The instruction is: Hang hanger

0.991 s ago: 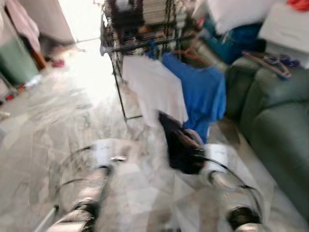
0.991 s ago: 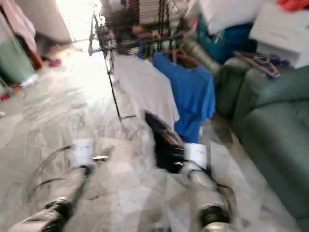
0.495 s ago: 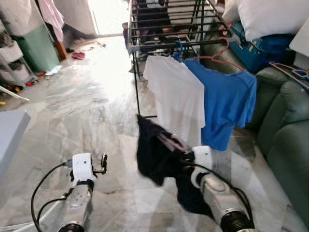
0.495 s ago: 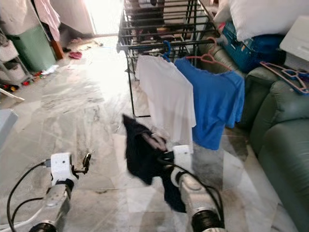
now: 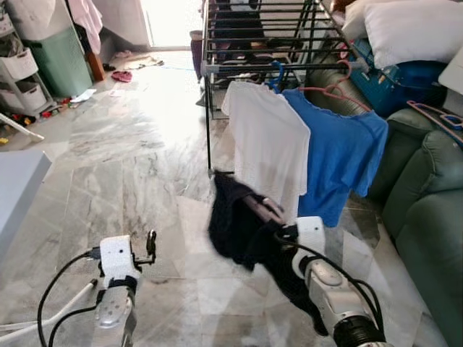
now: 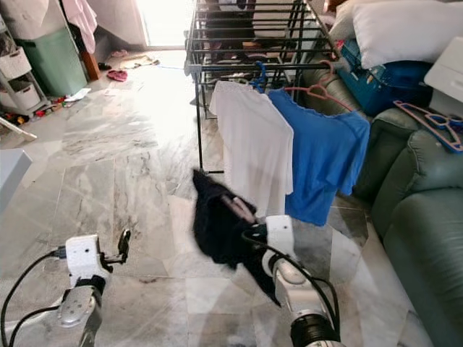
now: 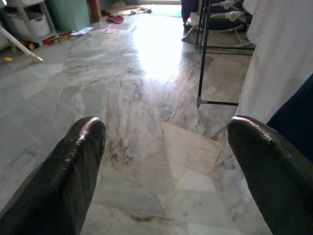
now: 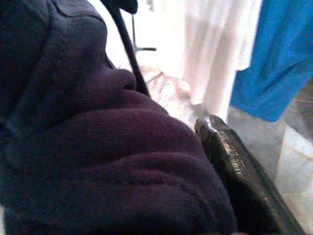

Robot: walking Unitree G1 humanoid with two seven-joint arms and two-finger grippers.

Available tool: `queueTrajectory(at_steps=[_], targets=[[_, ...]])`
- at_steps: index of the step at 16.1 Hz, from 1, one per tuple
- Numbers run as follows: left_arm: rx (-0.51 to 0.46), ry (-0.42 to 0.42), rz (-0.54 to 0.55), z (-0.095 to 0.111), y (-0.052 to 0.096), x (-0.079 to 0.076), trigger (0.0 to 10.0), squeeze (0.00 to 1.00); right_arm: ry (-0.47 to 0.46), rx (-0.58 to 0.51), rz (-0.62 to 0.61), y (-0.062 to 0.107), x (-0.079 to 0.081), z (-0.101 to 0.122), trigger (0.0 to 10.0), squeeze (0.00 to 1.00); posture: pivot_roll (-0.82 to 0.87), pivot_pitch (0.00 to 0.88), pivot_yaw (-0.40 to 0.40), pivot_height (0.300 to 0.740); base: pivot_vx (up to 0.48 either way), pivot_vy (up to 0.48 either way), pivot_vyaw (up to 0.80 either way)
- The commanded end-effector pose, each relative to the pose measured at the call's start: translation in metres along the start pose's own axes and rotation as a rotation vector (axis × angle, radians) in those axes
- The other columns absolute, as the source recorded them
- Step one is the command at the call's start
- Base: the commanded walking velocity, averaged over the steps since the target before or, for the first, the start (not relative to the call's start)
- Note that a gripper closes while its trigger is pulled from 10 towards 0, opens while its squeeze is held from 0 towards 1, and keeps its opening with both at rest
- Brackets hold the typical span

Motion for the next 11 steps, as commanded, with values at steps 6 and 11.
queueTrajectory(at_steps=[6, 11], targets=[[-0.031, -0.008, -0.053, 0.016, -0.007, -0.002, 10.0, 0.00, -0.047, -0.120, -0.048, 0.006, -0.010, 0.018, 10.0, 0.00, -0.13, 0.000, 0.064, 0.740, 0.433, 0.000, 0.00], [-0.059, -0.013, -0.009, 0.025, -0.005, 0.003, 10.0, 0.00, -0.047, -0.146, -0.060, 0.009, -0.015, 0.024, 10.0, 0.00, -0.13, 0.000, 0.059, 0.740, 0.443, 0.000, 0.00]])
Point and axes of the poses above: a point about 5 cm out from each wrist's last joint towards the gripper, its own y axis pointing back from the gripper into the wrist, its own z axis along the axis of the wrist's last joint, x = y × z, the point moved 2 cm from there along -y, pointing out of the wrist towards the gripper, and after that the axes turned 7 degrees about -y, right-handed, at the moved point
